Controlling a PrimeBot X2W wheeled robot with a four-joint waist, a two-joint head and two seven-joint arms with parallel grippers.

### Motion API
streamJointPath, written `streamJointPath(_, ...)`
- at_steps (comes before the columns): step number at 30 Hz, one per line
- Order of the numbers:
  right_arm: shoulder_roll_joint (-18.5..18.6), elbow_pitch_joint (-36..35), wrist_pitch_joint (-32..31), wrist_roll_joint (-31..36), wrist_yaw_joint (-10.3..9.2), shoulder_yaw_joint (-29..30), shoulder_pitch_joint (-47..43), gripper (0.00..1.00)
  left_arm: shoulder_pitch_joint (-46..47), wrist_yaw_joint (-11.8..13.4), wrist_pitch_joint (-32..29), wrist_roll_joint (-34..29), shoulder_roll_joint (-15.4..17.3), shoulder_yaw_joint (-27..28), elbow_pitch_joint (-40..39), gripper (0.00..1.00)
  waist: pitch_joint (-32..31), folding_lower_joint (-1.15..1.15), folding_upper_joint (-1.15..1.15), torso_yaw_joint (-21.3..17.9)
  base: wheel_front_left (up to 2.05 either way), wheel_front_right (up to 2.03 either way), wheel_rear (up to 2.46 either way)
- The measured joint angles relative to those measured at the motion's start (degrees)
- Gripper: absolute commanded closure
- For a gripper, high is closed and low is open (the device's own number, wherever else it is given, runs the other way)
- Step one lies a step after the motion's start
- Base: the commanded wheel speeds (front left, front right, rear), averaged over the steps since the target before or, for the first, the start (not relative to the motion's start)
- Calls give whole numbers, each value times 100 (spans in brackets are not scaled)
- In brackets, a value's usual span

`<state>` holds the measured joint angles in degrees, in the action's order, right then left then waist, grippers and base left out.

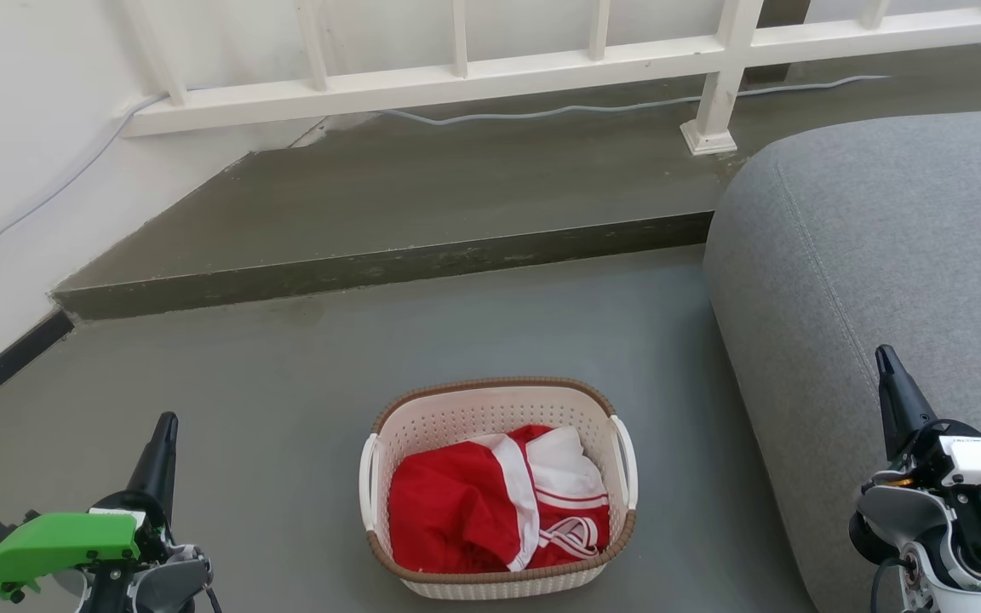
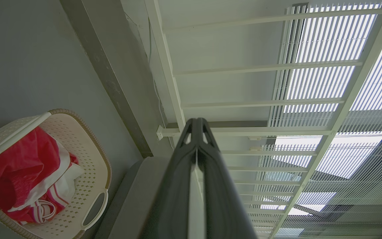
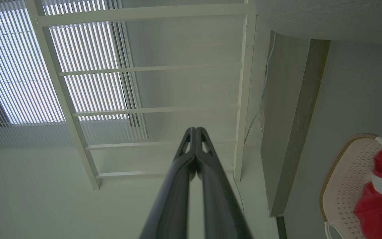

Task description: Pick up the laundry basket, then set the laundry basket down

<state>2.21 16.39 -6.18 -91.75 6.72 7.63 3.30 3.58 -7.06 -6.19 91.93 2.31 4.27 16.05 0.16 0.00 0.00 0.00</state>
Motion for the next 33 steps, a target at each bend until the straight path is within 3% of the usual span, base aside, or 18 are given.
streamJointPath(33, 0, -13, 0, 0, 0, 2, 1, 100, 0, -1, 0, 1, -1, 8, -8, 100, 1, 0, 0, 0, 0, 0, 0)
